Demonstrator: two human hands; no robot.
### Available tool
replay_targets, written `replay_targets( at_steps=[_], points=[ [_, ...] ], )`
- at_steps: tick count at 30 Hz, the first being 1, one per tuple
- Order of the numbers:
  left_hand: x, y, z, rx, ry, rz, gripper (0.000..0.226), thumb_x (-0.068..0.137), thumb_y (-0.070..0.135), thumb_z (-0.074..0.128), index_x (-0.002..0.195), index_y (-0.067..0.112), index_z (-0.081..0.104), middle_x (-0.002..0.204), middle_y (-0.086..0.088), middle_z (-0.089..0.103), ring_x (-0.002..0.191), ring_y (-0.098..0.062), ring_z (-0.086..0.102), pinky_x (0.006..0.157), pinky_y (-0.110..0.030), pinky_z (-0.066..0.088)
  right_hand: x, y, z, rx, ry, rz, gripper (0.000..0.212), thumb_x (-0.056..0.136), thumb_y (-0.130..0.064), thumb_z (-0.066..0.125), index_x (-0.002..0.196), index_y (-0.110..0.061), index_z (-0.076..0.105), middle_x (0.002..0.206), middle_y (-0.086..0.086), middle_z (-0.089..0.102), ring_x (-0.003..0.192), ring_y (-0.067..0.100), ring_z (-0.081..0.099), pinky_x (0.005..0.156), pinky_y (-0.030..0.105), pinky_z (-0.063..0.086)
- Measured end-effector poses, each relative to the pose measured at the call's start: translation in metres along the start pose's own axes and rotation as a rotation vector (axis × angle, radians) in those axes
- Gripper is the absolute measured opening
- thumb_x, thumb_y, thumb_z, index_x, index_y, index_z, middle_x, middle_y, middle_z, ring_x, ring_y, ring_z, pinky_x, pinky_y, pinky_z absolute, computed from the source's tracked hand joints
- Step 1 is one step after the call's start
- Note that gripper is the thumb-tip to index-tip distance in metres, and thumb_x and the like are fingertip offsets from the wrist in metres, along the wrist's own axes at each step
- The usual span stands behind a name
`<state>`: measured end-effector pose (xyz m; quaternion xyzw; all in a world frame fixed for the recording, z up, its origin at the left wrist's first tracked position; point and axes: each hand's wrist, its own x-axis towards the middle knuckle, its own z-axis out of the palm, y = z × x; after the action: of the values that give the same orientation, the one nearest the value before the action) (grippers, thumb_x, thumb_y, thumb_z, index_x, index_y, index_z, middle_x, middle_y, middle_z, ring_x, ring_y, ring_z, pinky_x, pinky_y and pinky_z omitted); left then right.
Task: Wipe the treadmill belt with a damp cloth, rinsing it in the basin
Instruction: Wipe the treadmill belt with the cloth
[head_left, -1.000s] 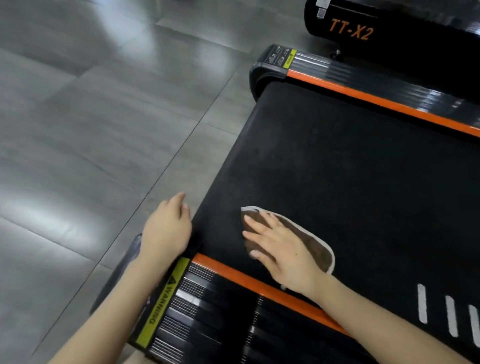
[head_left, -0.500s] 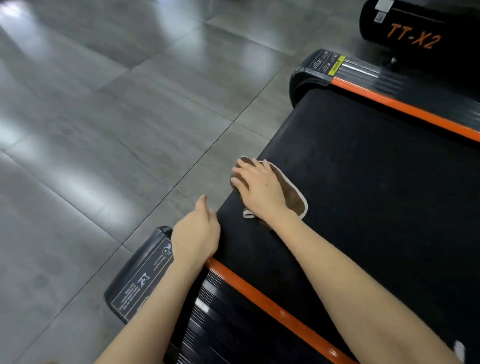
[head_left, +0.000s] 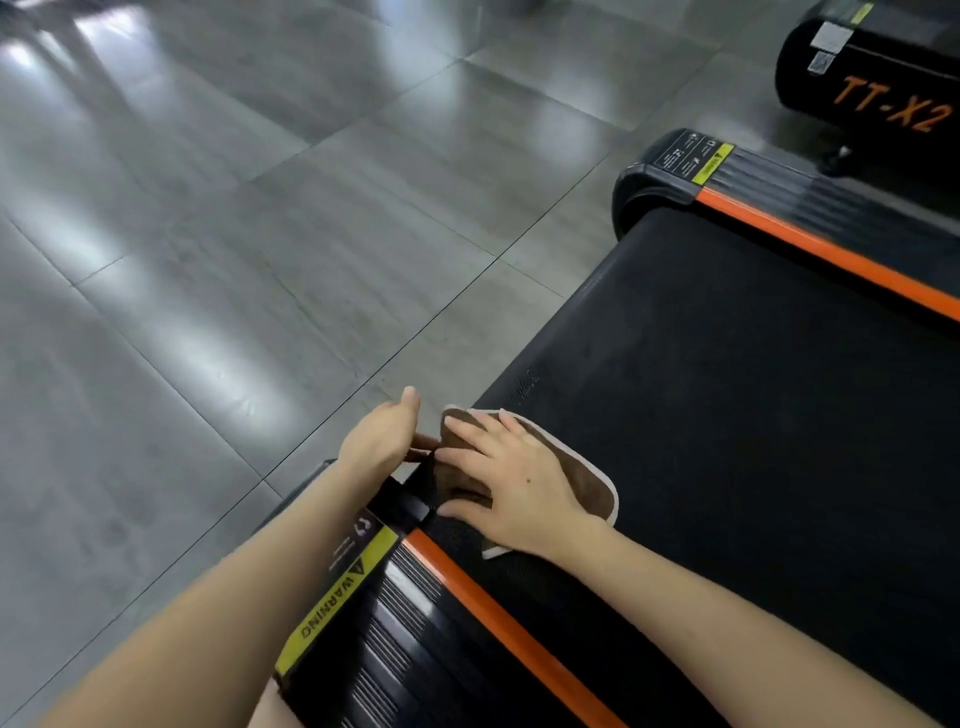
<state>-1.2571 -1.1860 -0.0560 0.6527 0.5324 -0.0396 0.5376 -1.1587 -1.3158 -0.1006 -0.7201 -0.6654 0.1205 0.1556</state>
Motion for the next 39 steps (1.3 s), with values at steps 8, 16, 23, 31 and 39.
replay_targets(
  at_steps=[8,16,23,31,39],
  points=[
    [0.045,0.040,0.026,0.159,-0.182,0.112,0.053,0.100,0.047,0.027,0.128,0.011,0.054,0.132,-0.009,0.053,0.122,-0.028,0.048,0.104,-0.037,0.036,0.044,0.125,-0.056,-0.092,0.231,0.427,0.038,0.092,-0.035,0.055,0.127,-0.020,0.058,0.149,0.001,0.038,0.139,0.022,0.031,0.117,0.039,0.014],
    [0.076,0.042,0.066,0.166,-0.293,0.276,0.060,0.079,0.060,0.062,0.129,0.032,0.043,0.122,0.010,0.058,0.107,-0.014,0.057,0.096,-0.033,0.044,0.054,0.148,-0.063,-0.045,0.333,0.482,0.047,0.090,-0.044,0.039,0.123,-0.019,0.061,0.149,0.001,0.039,0.139,0.018,0.028,0.117,0.045,0.015],
    [0.087,0.040,0.067,0.170,-0.305,0.253,0.080,0.066,0.065,0.070,0.133,0.035,0.039,0.118,0.015,0.057,0.108,-0.011,0.057,0.097,-0.033,0.045,0.077,0.228,-0.092,0.019,0.286,0.408,0.033,0.092,-0.033,0.056,0.123,-0.022,0.061,0.146,-0.001,0.042,0.137,0.018,0.034,0.115,0.036,0.009],
    [0.091,0.035,0.073,0.090,-0.272,0.261,0.073,0.047,0.077,0.069,0.111,0.051,0.047,0.104,0.028,0.062,0.098,-0.001,0.061,0.094,-0.034,0.049,0.087,0.192,-0.077,-0.077,0.303,0.298,0.031,0.086,-0.040,0.056,0.106,-0.020,0.070,0.129,0.001,0.059,0.122,0.024,0.049,0.107,0.039,0.024],
    [0.089,0.034,0.068,0.087,-0.289,0.260,0.056,0.062,0.065,0.074,0.111,0.049,0.051,0.097,0.029,0.064,0.089,0.010,0.060,0.086,-0.020,0.048,0.115,0.281,-0.120,-0.040,0.195,0.470,0.041,0.085,-0.057,0.051,0.116,-0.032,0.062,0.138,-0.017,0.049,0.130,0.022,0.044,0.115,0.040,0.021]
  ],
)
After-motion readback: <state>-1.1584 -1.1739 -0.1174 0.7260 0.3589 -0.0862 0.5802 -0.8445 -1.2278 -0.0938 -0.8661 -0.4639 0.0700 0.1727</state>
